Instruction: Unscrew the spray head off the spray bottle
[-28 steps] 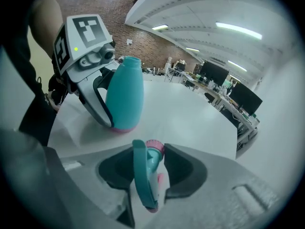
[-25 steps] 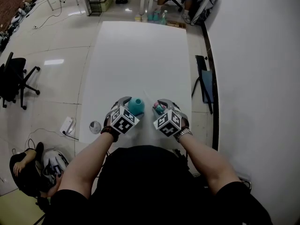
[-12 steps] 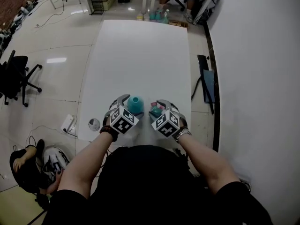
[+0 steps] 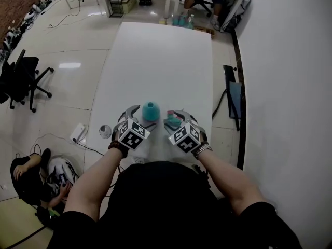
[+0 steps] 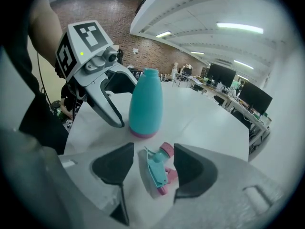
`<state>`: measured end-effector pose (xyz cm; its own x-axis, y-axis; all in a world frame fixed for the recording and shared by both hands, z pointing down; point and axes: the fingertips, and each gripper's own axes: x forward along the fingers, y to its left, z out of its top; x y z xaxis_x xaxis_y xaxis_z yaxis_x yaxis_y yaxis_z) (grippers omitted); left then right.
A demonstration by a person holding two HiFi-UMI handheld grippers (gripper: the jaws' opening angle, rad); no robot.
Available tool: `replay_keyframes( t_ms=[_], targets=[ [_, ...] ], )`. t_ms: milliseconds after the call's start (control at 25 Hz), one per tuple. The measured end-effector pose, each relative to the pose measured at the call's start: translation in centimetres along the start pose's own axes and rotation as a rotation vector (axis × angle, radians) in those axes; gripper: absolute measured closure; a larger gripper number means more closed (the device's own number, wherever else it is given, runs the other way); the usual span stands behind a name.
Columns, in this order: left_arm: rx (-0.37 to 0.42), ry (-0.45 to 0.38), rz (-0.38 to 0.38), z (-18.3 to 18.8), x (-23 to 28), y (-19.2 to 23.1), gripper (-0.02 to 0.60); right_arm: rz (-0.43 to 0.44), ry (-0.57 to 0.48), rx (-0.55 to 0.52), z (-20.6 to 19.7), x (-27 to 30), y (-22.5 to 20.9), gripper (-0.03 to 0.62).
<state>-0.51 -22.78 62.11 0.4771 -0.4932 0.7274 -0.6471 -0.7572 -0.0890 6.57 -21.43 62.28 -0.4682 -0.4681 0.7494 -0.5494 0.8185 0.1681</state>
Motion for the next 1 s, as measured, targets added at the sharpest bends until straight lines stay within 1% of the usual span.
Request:
replay_keyframes(
  t_ms=[360, 480, 600, 720, 800, 960, 1000],
  targets=[
    [-0.057, -0.018, 0.070, -0.3, -1.7, -1.0, 0.160, 0.006, -0.063, 0.008, 0.8, -1.5, 0.6, 0.349],
    [-0.084, -0.029, 0.099, -0.6, -2.2, -1.5, 0.194, 0.004, -0.086, 0.020, 0.8, -2.0, 0.7, 0.355],
    [-0.117, -0.040, 0.120, -0.7, -2.9, -1.9, 0.234, 0.004, -0.120, 0.041, 1.3, -2.8, 0.7, 0.380],
    [-0.152, -0.057, 0.137, -0.6, -3.8, -2.5, 0.275, 0.010, -0.161, 0.069, 2.2, -3.8, 1.0, 0.430],
    [-0.175, -0.076, 0.142, 0.1, -4.4, -2.9, 0.309, 0.012, -0.187, 0.092, 2.6, -4.4, 0.8, 0.468],
    [-0.188, -0.125, 0.132, 1.8, -5.6, -3.5, 0.373, -0.004, -0.229, 0.149, 3.8, -5.6, 0.3, 0.582],
    [-0.190, -0.138, 0.126, 2.1, -5.8, -3.6, 0.387, -0.010, -0.235, 0.163, 4.0, -5.9, 0.2, 0.602]
  ],
)
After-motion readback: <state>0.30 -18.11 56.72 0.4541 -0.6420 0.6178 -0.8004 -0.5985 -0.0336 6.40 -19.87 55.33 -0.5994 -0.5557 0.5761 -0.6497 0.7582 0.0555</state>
